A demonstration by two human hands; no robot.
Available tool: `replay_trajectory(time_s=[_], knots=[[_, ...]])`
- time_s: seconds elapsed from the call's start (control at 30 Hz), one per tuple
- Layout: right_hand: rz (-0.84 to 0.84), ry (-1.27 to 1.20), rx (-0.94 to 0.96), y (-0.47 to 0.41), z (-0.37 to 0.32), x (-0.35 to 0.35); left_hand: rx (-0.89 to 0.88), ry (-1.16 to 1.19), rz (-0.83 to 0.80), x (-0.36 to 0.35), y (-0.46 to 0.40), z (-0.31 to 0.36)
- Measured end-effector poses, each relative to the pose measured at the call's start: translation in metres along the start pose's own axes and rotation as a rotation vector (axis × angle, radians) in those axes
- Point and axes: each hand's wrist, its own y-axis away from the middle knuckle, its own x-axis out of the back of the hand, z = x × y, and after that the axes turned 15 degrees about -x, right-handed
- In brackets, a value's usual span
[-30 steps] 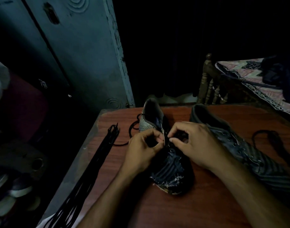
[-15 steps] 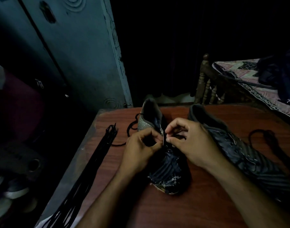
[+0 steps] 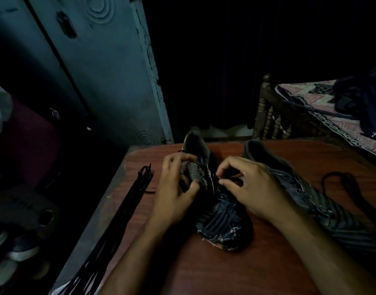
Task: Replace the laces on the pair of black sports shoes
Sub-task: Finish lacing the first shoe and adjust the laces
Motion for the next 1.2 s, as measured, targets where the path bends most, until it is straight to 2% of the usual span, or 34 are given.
replay_trajectory(time_s=[0.1,0.2,0.3,0.5,0.57,0.63,0.77,0.87,1.0,1.13,1.2], knots=[[-0.015,-0.024,-0.008,0.002,-0.003,-0.001,0.094,-0.021,0.022,0.005,-0.01,-0.006],[-0.007,0.051,0.003,0.003,-0.004,-0.005,0.12,-0.206,-0.228,0.01,-0.032,-0.018],[0.027,0.105,-0.022,0.004,-0.001,-0.007,-0.008,-0.488,-0.438,0.019,-0.055,-0.023],[0.058,0.202,-0.076,0.005,0.001,-0.01,-0.148,-0.731,-0.403,0.044,-0.065,0.011],[0.124,0.236,-0.058,0.005,-0.002,-0.01,-0.138,-0.647,-0.321,0.053,-0.061,0.033],[0.188,0.19,0.045,0.006,-0.006,-0.01,-0.073,-0.444,-0.267,0.063,-0.054,0.065],[0.13,-0.008,0.325,0.018,-0.027,-0.018,0.118,-0.061,-0.349,0.078,-0.028,0.106],[0.154,-0.056,0.41,0.019,-0.03,-0.026,0.291,0.119,-0.22,0.079,-0.012,0.116],[0.265,-0.225,0.233,0.012,-0.022,-0.026,0.456,0.128,-0.118,0.09,0.005,0.117],[0.189,-0.403,-0.123,0.009,-0.013,-0.027,0.506,0.018,-0.214,0.103,0.022,0.114],[0.176,-0.421,-0.194,0.005,-0.011,-0.025,0.523,0.019,-0.193,0.108,0.022,0.112]])
